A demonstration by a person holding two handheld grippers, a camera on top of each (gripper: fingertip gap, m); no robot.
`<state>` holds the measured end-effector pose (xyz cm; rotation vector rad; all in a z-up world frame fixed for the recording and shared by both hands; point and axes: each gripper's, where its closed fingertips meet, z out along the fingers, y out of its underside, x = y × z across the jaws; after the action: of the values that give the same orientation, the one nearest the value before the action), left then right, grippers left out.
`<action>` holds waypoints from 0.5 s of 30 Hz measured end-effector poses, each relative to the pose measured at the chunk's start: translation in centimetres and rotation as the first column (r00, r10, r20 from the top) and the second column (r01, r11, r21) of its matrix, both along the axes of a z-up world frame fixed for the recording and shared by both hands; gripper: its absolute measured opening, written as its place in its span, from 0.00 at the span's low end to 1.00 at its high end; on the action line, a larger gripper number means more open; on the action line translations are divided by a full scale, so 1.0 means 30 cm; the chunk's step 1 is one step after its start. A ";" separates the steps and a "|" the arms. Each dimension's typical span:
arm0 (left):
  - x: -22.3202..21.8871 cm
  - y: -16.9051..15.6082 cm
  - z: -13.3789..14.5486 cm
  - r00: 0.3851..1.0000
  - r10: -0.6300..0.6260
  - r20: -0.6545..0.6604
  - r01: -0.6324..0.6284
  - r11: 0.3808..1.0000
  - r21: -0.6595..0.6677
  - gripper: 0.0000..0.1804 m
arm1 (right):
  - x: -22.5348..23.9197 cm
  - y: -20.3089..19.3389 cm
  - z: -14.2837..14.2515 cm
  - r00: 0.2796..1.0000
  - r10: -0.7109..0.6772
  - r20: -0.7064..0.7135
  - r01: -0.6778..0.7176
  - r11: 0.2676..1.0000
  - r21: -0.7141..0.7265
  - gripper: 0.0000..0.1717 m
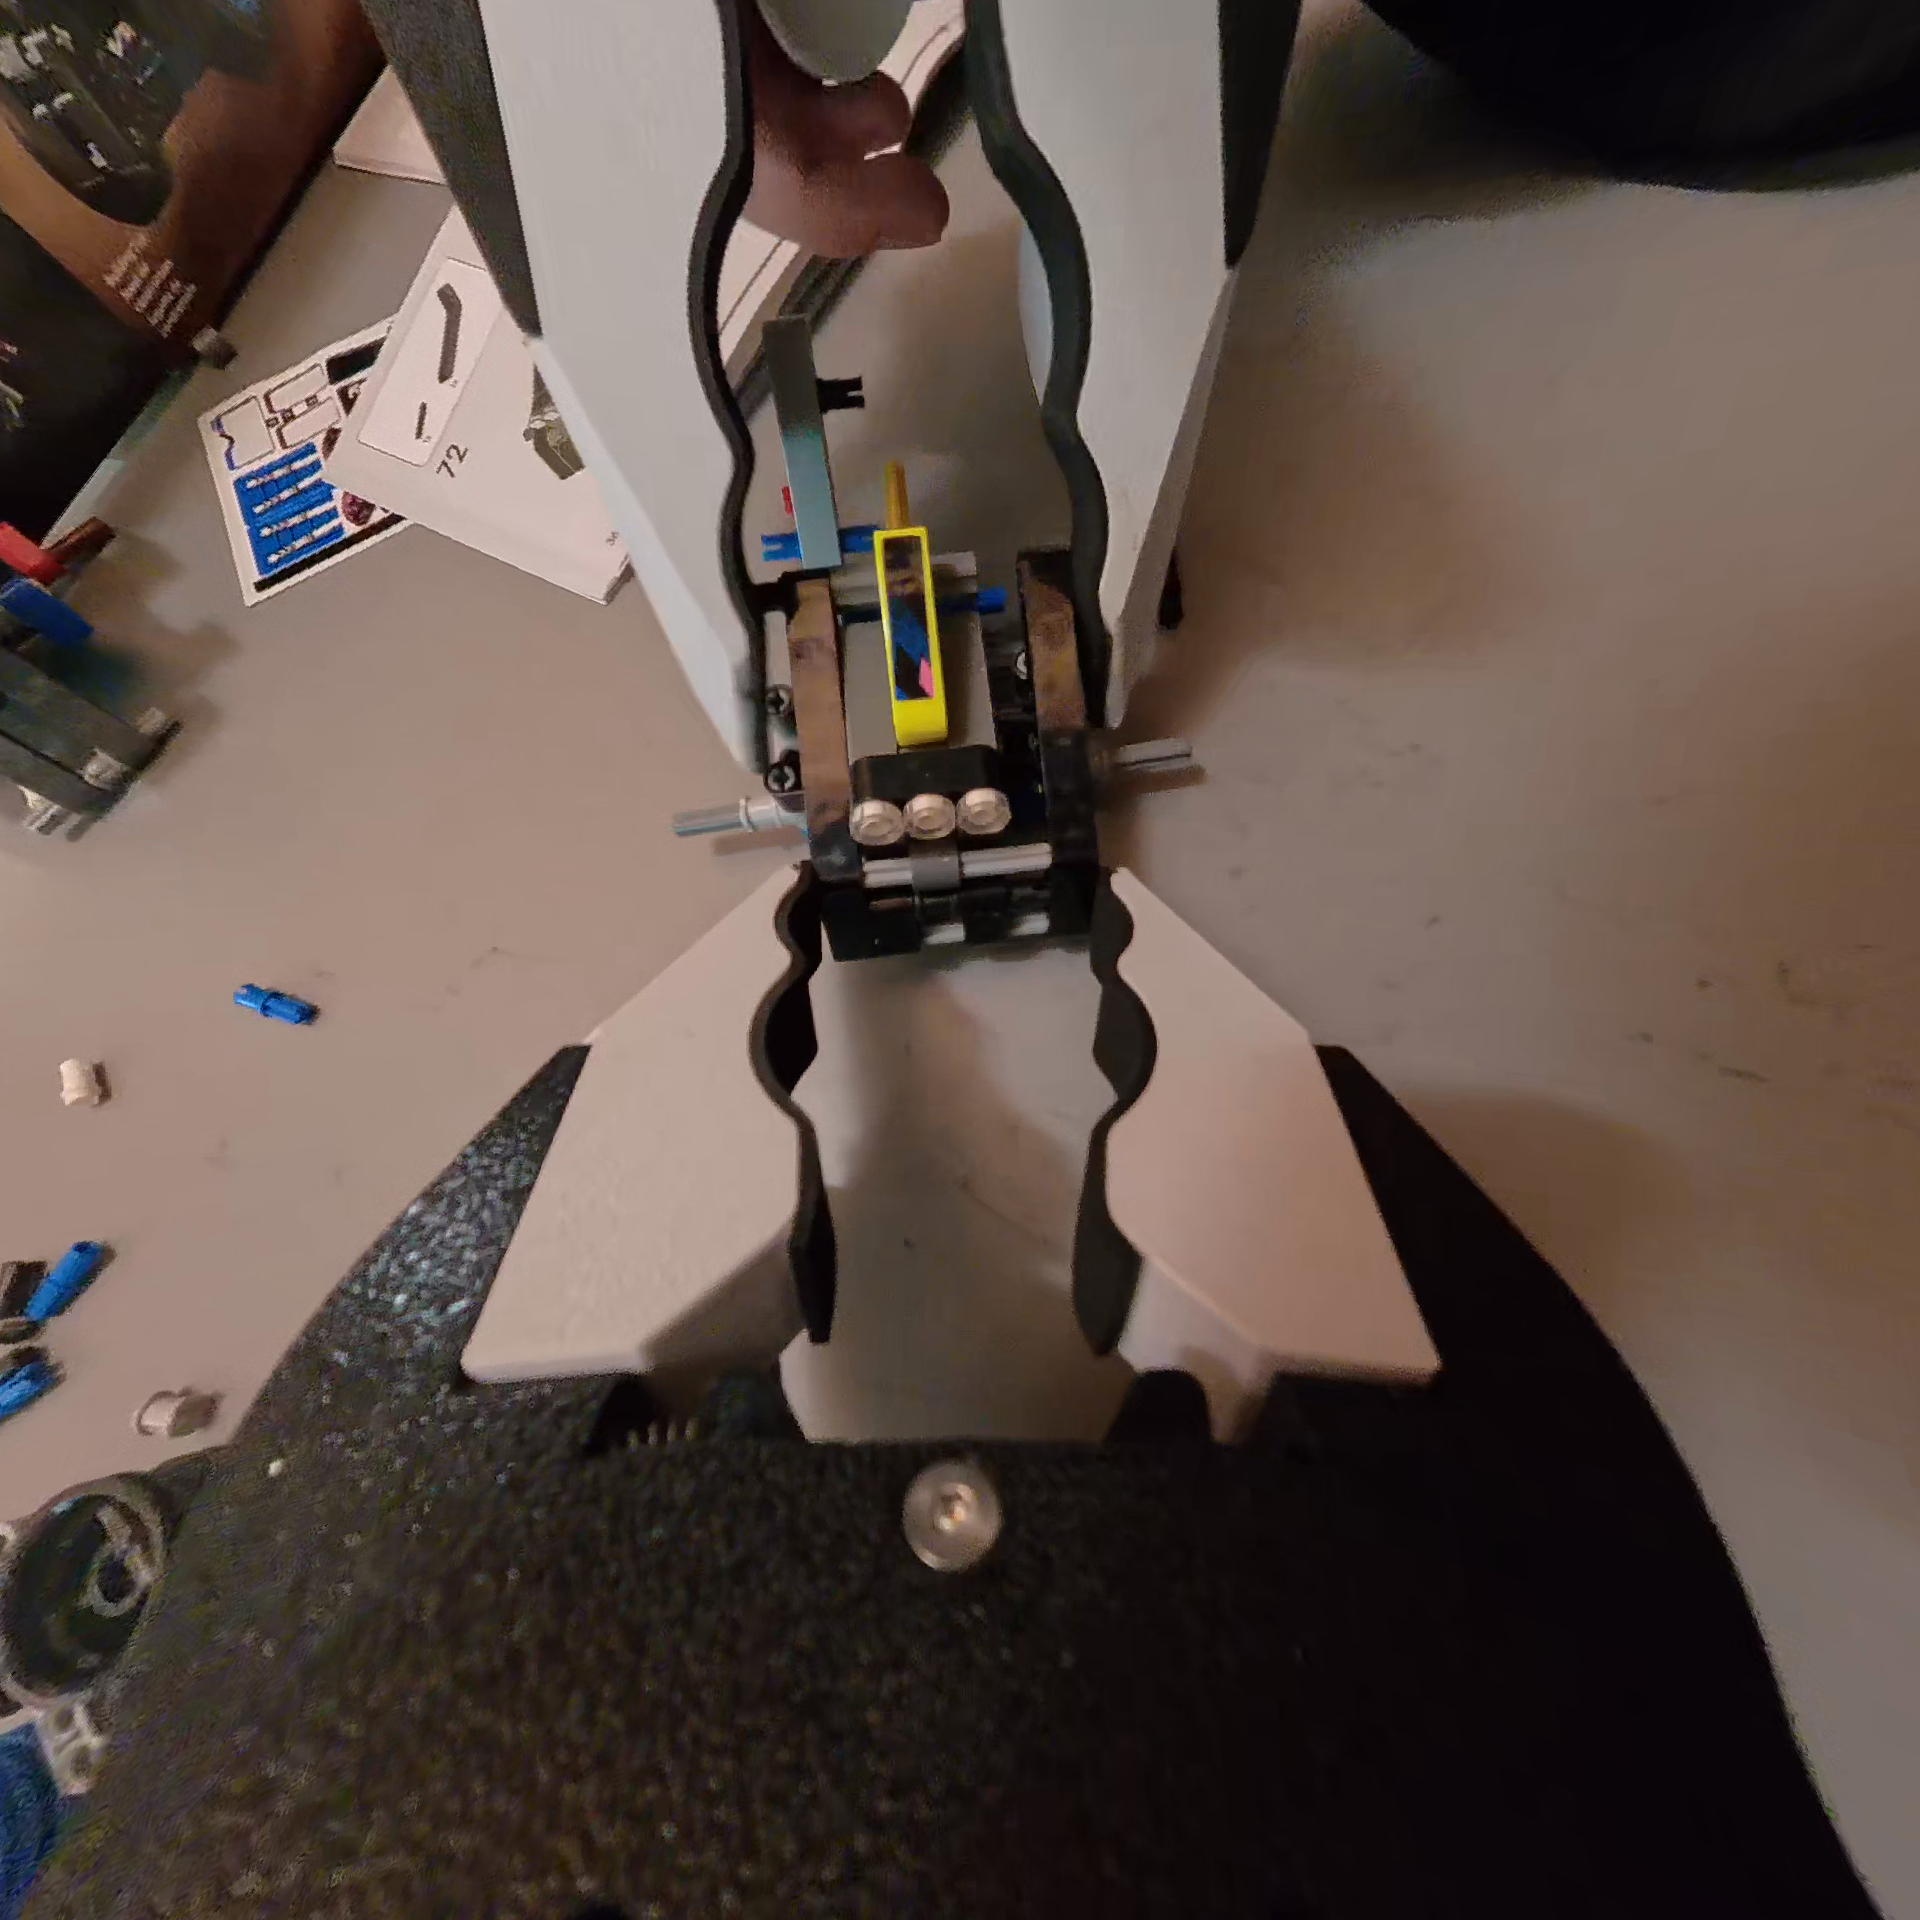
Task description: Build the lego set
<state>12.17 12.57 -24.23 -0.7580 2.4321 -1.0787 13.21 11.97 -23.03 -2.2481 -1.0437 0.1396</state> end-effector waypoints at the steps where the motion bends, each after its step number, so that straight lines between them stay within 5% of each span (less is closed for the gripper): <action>1: 0.000 -0.001 0.005 1.000 0.008 -0.009 -0.008 1.000 -0.020 0.27 | 0.014 0.003 0.003 0.999 -0.015 0.047 0.015 1.000 0.010 0.37; 3: 0.005 0.000 0.015 0.999 0.035 -0.031 -0.037 0.997 -0.065 0.27 | 0.048 0.016 0.030 0.983 -0.053 0.176 0.038 0.996 0.084 0.42; 7: 0.013 0.018 0.011 0.989 0.096 -0.110 -0.110 0.986 -0.129 0.27 | 0.015 0.024 0.111 0.959 -0.104 0.264 0.019 0.952 0.305 0.38; 11: 0.028 0.040 0.012 0.978 0.124 -0.166 -0.153 0.973 -0.175 0.25 | -0.008 0.009 0.085 0.930 -0.143 0.337 -0.019 0.900 0.435 0.26; 15: 0.042 0.069 0.018 0.981 0.142 -0.130 -0.162 0.974 -0.159 0.21 | 0.044 0.015 0.054 0.849 -0.199 0.490 -0.074 0.873 0.483 0.24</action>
<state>13.42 14.64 -23.70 -1.0730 2.3530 -1.2216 14.53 12.41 -21.42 -1.8712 -1.1139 -0.7432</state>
